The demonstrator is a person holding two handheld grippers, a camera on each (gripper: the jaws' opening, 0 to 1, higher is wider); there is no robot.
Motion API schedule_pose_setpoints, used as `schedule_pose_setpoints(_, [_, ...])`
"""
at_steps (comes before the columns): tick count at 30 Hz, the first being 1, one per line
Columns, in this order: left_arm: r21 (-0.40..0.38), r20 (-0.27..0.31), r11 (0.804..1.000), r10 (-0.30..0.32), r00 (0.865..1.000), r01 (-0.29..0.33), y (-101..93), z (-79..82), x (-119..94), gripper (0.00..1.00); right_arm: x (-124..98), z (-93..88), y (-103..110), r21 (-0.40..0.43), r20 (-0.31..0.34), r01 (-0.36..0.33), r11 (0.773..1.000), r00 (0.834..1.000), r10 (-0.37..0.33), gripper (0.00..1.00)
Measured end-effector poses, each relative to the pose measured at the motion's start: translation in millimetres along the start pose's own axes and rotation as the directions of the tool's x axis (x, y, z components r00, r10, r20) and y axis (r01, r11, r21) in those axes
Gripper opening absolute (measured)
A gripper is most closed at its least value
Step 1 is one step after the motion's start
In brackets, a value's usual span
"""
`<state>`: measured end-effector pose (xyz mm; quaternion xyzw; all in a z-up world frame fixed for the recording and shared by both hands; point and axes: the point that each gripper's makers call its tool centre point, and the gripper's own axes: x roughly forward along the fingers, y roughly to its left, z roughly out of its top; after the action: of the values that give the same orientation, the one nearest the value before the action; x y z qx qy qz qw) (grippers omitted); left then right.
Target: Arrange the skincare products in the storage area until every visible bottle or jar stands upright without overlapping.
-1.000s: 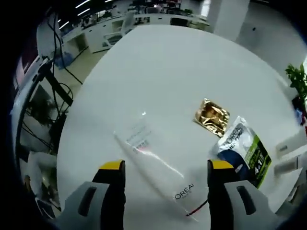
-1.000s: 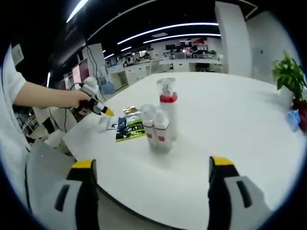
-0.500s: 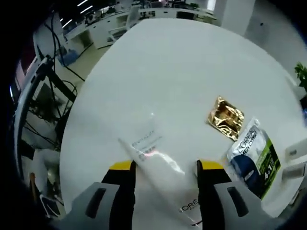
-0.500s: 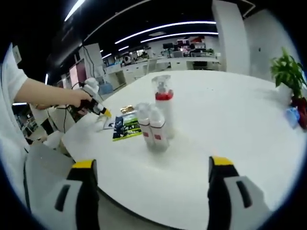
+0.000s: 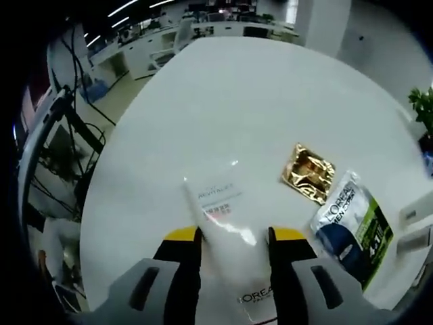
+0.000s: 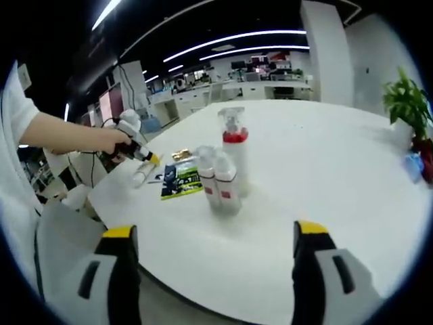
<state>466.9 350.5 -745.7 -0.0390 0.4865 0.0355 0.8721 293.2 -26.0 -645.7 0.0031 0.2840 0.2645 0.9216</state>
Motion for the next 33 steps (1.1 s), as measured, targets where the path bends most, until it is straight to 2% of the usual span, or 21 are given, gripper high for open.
schedule_pose_setpoints(6, [0.022, 0.049, 0.999, -0.037, 0.998, 0.036, -7.9, 5.8, -10, 0.33, -4, -0.4, 2, -0.002, 0.004, 0.004, 1.000, 1.000, -0.004, 0.95])
schedule_pose_setpoints(10, [0.027, 0.102, 0.996, -0.085, 0.991, 0.083, -16.8, 7.9, -19, 0.33, -4, 0.4, 5, -0.007, 0.006, -0.001, 1.000, 1.000, 0.001, 0.95])
schedule_pose_setpoints(11, [0.033, 0.128, 0.994, -0.111, 0.986, 0.107, -21.1, 10.2, -22, 0.33, -4, 0.9, 7, -0.009, 0.007, -0.003, 1.000, 1.000, 0.003, 0.95])
schedule_pose_setpoints(14, [0.045, 0.157, 0.988, -0.152, 0.976, 0.147, -28.6, 10.2, -32, 0.32, -4, 2.9, 11, -0.016, 0.011, -0.011, 1.000, 1.000, 0.011, 0.95])
schedule_pose_setpoints(17, [0.063, 0.179, 0.985, -0.171, 0.969, 0.162, -33.6, 8.9, -43, 0.32, -4, 4.3, 14, -0.024, 0.011, -0.019, 1.000, 1.000, 0.019, 0.95])
schedule_pose_setpoints(24, [0.115, 0.258, 0.969, -0.240, 0.936, 0.217, -49.9, 8.8, -72, 0.32, -5, 11.7, 22, -0.038, 0.029, -0.044, 0.998, 0.999, 0.045, 0.92])
schedule_pose_setpoints(33, [0.192, 0.311, 0.945, -0.314, 0.897, 0.265, -70.5, -2.8, -100, 0.31, -4, 24.4, 36, -0.051, 0.050, -0.088, 0.995, 0.995, 0.090, 0.89])
